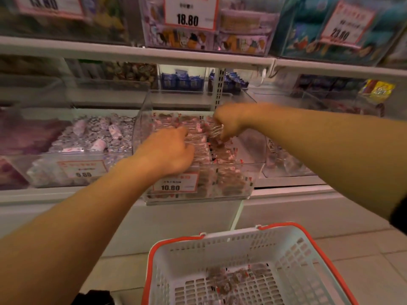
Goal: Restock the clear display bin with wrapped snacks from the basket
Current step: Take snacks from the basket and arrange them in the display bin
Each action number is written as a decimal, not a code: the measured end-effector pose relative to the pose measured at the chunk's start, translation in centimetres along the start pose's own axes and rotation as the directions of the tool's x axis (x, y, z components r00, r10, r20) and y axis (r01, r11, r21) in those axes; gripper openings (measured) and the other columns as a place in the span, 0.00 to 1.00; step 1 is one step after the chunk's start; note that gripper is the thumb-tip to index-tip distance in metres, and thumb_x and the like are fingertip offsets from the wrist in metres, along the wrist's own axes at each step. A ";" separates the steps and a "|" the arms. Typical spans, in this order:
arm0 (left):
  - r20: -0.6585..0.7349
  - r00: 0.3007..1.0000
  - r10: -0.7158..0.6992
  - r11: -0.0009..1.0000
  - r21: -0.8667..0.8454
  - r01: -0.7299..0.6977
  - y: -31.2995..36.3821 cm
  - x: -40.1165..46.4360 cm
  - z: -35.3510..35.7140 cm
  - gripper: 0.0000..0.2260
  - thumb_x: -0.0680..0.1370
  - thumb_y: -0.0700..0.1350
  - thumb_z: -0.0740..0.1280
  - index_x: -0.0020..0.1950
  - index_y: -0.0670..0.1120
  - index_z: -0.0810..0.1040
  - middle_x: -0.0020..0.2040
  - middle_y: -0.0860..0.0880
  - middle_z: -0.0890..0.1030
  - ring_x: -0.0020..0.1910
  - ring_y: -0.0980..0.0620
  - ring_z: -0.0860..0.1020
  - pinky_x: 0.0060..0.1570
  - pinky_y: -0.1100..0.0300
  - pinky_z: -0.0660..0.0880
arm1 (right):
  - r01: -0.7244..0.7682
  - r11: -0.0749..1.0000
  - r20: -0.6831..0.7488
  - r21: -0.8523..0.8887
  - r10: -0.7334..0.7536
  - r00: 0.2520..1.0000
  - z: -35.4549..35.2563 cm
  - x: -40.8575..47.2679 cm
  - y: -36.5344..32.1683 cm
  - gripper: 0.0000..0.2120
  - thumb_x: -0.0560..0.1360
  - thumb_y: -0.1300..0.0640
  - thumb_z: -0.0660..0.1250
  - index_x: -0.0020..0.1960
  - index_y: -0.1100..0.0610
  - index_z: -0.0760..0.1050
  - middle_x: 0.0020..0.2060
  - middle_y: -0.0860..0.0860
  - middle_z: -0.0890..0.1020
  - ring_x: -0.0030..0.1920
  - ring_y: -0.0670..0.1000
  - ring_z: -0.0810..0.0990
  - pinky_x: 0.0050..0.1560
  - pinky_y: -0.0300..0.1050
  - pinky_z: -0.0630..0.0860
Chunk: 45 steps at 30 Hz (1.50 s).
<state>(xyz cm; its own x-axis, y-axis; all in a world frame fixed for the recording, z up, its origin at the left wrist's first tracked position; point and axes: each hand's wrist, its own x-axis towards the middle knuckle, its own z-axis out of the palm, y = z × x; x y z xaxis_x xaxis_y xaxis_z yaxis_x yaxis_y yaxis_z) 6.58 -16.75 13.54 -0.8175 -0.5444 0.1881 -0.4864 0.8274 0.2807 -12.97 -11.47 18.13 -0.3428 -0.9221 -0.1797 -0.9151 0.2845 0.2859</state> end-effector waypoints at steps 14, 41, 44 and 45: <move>0.091 0.996 -0.013 1.000 -0.008 0.014 -0.7 0.3 0.2 0.17 0.79 0.57 0.57 0.64 0.52 0.74 0.62 0.48 0.78 0.51 0.49 0.72 0.50 0.53 0.69 | -0.042 0.978 0.169 -0.206 0.078 0.982 2.8 1.2 -1.7 0.19 0.79 0.67 0.61 0.69 0.65 0.69 0.62 0.60 0.76 0.51 0.55 0.77 0.47 0.44 0.72; 0.666 0.746 -0.026 0.967 0.208 -0.151 1.6 -13.8 21.5 0.19 0.77 0.53 0.65 0.66 0.47 0.72 0.65 0.44 0.76 0.62 0.43 0.76 0.59 0.51 0.74 | -0.482 0.502 0.558 0.718 -0.002 0.830 36.4 -19.3 -13.0 0.45 0.69 0.52 0.79 0.77 0.58 0.58 0.72 0.58 0.65 0.66 0.56 0.74 0.66 0.54 0.71; 0.712 0.656 -0.248 0.960 0.092 0.263 -0.3 -16.6 27.8 0.28 0.78 0.54 0.67 0.73 0.43 0.64 0.70 0.41 0.71 0.66 0.42 0.73 0.60 0.52 0.72 | -0.607 0.609 0.758 0.510 0.016 0.652 41.7 -19.4 -15.2 0.68 0.62 0.43 0.82 0.79 0.52 0.33 0.79 0.57 0.37 0.78 0.62 0.56 0.73 0.59 0.65; 0.732 0.620 -0.285 0.937 0.076 0.341 -0.6 -17.3 29.5 0.31 0.78 0.54 0.67 0.75 0.42 0.61 0.72 0.41 0.68 0.67 0.42 0.71 0.61 0.53 0.71 | -0.624 0.624 0.780 0.470 0.036 0.625 42.9 -19.2 -15.8 0.71 0.60 0.42 0.82 0.78 0.51 0.30 0.78 0.57 0.34 0.78 0.63 0.56 0.72 0.60 0.65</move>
<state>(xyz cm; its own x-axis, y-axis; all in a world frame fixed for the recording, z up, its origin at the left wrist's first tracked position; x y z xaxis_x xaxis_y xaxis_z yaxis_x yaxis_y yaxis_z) 11.97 -3.78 -17.67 -0.5935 -0.4720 -0.6519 -0.7579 0.6004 0.2553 -1.04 13.00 -23.32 -0.4131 -0.3607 -0.8362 -0.4576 0.8761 -0.1519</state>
